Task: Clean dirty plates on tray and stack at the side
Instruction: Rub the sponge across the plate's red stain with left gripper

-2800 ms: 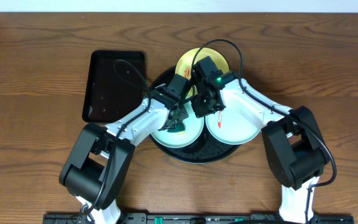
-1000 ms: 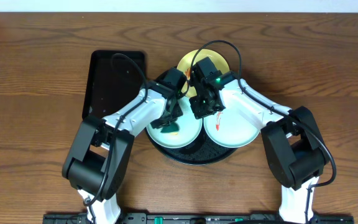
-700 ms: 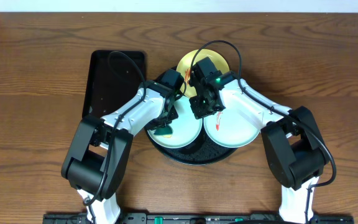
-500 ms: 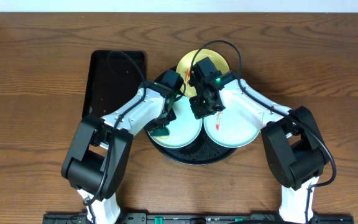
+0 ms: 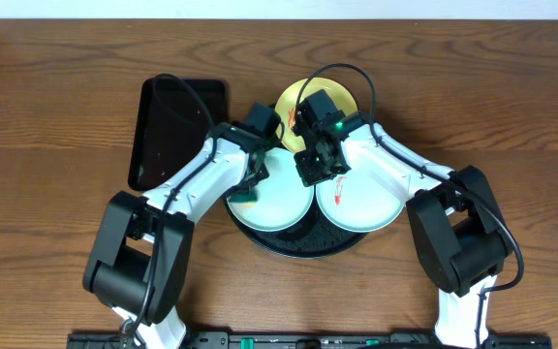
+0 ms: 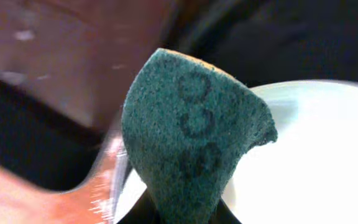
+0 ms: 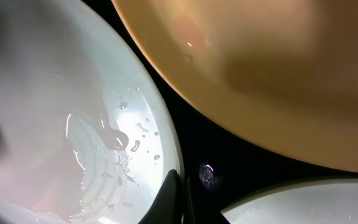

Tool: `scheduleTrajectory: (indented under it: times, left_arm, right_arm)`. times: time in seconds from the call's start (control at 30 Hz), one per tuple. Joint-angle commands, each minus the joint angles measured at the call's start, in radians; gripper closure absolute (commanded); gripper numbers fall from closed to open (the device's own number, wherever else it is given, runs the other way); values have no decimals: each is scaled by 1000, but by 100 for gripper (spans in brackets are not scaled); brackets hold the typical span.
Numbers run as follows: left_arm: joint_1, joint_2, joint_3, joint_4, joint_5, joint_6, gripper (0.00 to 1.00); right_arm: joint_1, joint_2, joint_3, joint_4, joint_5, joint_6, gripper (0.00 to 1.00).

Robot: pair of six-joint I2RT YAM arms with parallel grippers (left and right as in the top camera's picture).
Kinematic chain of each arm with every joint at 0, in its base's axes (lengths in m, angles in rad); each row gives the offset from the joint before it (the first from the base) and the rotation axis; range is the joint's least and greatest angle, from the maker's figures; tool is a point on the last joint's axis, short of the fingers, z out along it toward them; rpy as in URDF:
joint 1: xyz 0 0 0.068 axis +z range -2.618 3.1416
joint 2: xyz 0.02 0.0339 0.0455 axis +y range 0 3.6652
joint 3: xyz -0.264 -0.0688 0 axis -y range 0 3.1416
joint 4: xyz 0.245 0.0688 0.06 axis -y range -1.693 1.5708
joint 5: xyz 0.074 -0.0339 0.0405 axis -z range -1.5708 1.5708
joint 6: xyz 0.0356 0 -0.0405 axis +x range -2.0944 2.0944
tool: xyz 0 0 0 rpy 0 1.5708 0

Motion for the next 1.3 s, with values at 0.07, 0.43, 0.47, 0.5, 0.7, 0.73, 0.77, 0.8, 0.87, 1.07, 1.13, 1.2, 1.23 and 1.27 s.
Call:
scheduleTrajectory:
  times: [0.07,0.43,0.47,0.5,0.7,0.73,0.77,0.8,0.87,1.07,1.13,1.2,1.23,1.27]
  left_arm:
    - [2,-22,-13,70,150,-13,93]
    - [-24,29,-33,140,177,-14,92]
    - [-24,34,-35,142,175,-13,92]
    - [-22,38,-38,147,171,-13,92]
    - [-21,44,-68,174,-5,-14,93]
    - [-18,44,-68,174,-23,-13,92]
    - [-14,44,-68,174,-34,-13,92]
    - [-14,44,-68,174,-41,-13,93]
    - [-14,44,-71,183,-74,-13,92]
    - [-14,45,-92,220,-174,-13,93]
    - [-14,45,-93,210,-201,-13,93]
    - [-14,45,-93,202,-230,-13,92]
    - [-14,45,-93,201,-234,-13,93]
    - [-14,44,-93,202,-234,-13,93]
  right_arm:
    - [-2,9,3,-11,35,2,99]
    - [-2,9,3,-11,35,2,99]
    - [-2,9,3,-11,35,2,99]
    - [-2,9,3,-12,35,2,99]
    - [-2,9,3,-15,35,2,99]
    - [-2,9,3,-14,35,2,99]
    - [-2,9,3,-14,35,2,99]
    - [-2,9,3,-15,35,2,99]
    - [-2,9,3,-15,35,2,99]
    - [-2,9,3,-15,35,2,99]
    - [-2,9,3,-15,36,1,99]
    - [-2,9,3,-15,36,-1,99]
    - [-2,9,3,-15,36,-1,99]
    - [-2,9,3,-15,36,-2,99]
